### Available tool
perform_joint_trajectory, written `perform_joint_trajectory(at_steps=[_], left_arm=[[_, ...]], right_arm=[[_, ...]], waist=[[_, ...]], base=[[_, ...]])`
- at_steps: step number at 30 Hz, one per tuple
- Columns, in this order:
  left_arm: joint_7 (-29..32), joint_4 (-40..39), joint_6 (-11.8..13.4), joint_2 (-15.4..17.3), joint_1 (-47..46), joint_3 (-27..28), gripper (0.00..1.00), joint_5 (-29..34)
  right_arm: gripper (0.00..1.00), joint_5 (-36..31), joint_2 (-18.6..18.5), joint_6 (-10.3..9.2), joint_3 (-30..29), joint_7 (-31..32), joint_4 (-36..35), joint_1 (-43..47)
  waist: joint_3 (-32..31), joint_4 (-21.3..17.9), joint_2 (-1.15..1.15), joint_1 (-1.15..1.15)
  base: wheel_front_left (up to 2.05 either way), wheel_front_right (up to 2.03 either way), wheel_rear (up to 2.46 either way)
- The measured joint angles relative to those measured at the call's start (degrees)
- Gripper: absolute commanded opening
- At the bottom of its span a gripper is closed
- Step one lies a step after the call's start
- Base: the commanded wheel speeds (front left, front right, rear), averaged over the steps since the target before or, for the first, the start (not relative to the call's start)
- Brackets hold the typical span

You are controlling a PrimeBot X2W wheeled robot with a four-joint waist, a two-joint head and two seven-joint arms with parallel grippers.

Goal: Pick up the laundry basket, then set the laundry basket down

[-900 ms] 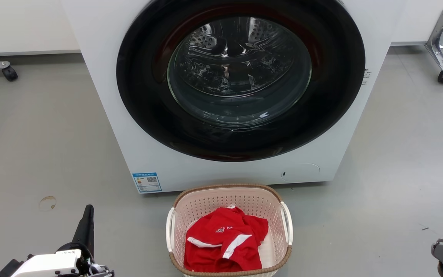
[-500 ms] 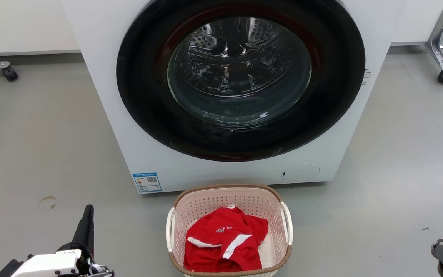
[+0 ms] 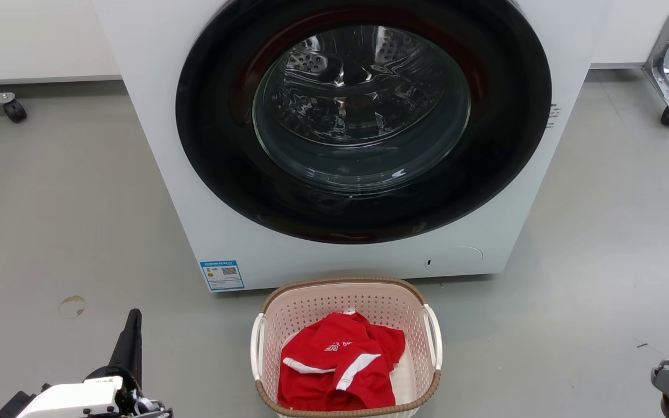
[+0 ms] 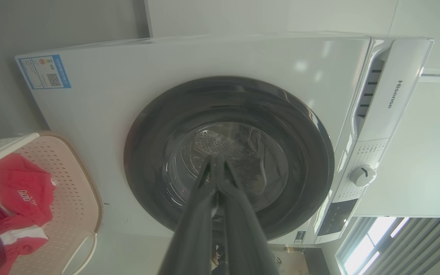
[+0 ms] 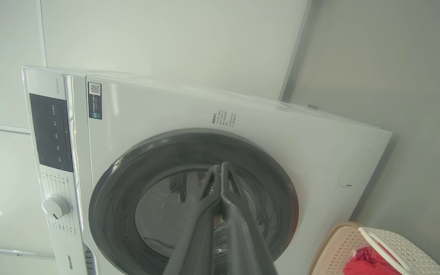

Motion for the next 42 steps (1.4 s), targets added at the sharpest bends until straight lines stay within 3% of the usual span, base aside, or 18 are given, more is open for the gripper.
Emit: perform_joint_trajectory(at_steps=[30, 31, 36, 42], left_arm=[[0.0, 0.0, 0.0, 0.0, 0.0, 0.0, 0.0, 0.0], [0.0, 0.0, 0.0, 0.0, 0.0, 0.0, 1.0, 0.0], [-0.11, 2.47, 0.09, -0.96, 2.64, -0.25, 1.0, -0.03], [-1.13, 1.99, 0.09, -0.89, 2.92, -0.62, 1.0, -0.03]], right_arm=[[0.0, 0.0, 0.0, 0.0, 0.0, 0.0, 0.0, 0.0], [1.0, 0.0, 0.0, 0.0, 0.0, 0.0, 0.0, 0.0], [1.0, -0.01, 2.42, -0.08, 0.8, -0.04, 2.26, 2.74], [1.0, -0.36, 2.26, -0.08, 1.68, -0.71, 2.0, 2.68]], waist=[[0.0, 0.0, 0.0, 0.0], [0.0, 0.0, 0.0, 0.0], [0.01, 0.01, 0.0, 0.0], [-0.07, 0.0, 0.0, 0.02]], base=[[0.0, 0.0, 0.0], [0.0, 0.0, 0.0], [0.0, 0.0, 0.0], [0.0, 0.0, 0.0]])
